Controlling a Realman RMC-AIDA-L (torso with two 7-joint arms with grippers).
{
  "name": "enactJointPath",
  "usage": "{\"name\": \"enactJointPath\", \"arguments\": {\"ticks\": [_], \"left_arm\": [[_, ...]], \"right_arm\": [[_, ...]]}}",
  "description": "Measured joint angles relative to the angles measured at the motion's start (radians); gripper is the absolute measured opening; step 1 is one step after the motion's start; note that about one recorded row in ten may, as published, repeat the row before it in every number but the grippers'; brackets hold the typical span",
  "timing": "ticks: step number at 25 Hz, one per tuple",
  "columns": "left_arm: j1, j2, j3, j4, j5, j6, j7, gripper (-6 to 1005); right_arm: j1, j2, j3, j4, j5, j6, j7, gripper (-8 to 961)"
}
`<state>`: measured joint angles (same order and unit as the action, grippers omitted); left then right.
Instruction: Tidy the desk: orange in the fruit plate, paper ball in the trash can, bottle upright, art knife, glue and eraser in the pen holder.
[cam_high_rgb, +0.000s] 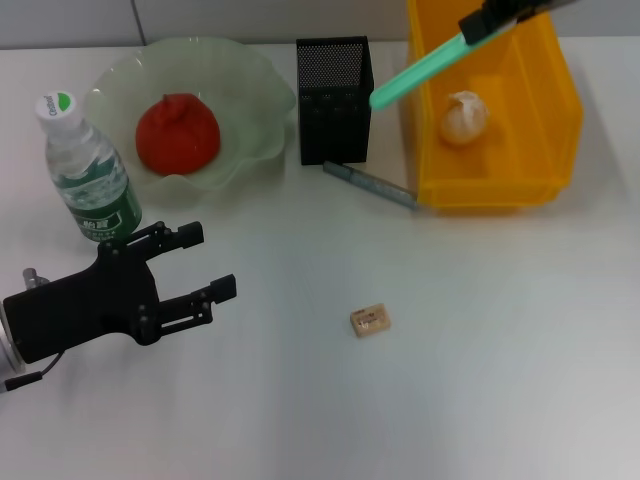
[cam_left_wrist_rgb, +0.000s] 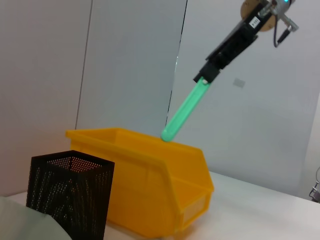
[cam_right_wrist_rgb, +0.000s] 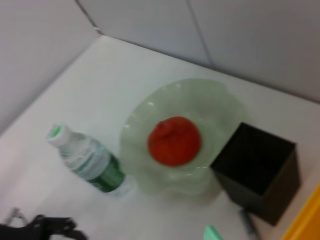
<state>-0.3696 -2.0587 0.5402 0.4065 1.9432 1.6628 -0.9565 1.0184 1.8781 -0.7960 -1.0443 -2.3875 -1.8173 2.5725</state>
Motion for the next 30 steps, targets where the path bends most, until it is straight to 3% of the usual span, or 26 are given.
{"name": "enactJointPath", "arguments": {"ticks": [15, 30], "left_arm": [[-0.004, 0.0, -0.002, -0.002, 0.002, 0.0, -0.014, 801], [-0.005, -0.002, -0.002, -0.002, -0.001, 0.0, -0.029, 801]], "right_arm": [[0.09, 0.023, -0.02, -0.004, -0.146, 0.142, 0.031, 168], [0.112, 0.073, -0.187, 0.141, -0.171, 0.368, 0.02, 167]]}}
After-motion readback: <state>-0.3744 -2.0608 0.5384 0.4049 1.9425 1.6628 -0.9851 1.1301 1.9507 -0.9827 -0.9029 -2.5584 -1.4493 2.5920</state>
